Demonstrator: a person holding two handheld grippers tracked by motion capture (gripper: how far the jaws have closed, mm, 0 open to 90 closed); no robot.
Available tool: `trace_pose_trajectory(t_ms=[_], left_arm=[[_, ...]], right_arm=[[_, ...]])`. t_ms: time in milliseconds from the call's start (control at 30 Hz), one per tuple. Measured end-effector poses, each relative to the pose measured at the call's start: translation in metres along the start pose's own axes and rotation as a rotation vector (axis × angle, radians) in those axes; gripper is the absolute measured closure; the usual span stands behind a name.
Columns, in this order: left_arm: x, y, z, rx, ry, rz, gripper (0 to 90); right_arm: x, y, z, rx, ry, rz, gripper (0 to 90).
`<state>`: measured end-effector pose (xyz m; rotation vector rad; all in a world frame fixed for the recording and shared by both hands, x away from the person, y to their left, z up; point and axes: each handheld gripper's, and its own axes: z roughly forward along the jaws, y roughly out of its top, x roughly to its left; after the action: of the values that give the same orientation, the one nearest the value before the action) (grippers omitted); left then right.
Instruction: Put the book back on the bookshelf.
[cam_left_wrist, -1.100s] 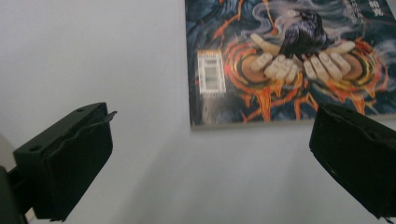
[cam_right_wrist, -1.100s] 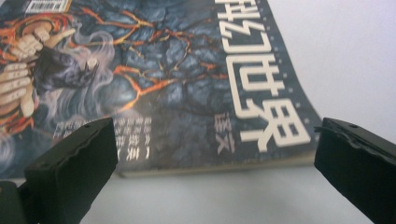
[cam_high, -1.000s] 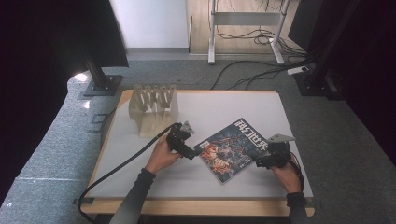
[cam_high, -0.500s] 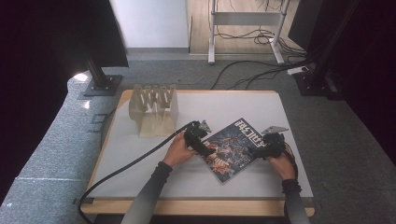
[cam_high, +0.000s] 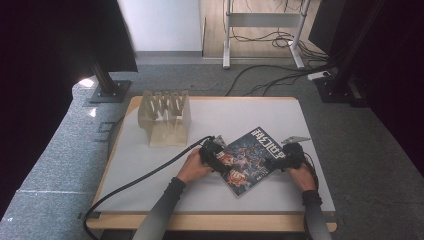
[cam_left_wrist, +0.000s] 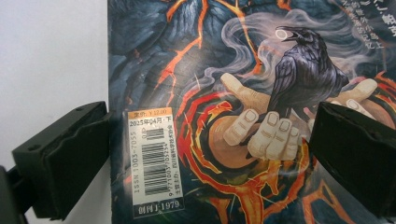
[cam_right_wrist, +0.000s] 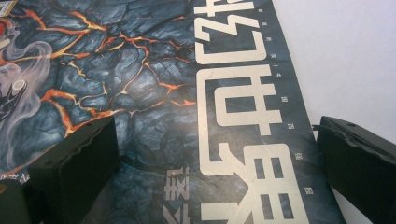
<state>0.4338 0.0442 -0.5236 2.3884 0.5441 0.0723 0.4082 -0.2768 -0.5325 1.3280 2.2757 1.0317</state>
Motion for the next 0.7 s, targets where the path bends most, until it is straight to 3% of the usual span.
trace_pose_trajectory(t_ms=[200, 400, 467, 700], left_arm=[[-0.006, -0.011, -0.01, 0.014, 0.001, 0.001, 0.0], [-0.015, -0.034, -0.028, 0.012, 0.005, -0.008, 0.0], [-0.02, -0.047, -0.037, 0.006, 0.008, -0.014, 0.0], [-0.03, -0.064, -0.049, -0.008, 0.017, -0.024, 0.0]], right_arm=[[0.014, -0.002, -0.003, 0.023, 0.009, -0.01, 0.3], [0.041, -0.007, -0.004, 0.013, 0.017, -0.02, 0.1], [0.055, -0.009, -0.004, 0.016, 0.034, -0.038, 0.0], [0.079, -0.011, -0.006, 0.008, 0.026, -0.105, 0.0]])
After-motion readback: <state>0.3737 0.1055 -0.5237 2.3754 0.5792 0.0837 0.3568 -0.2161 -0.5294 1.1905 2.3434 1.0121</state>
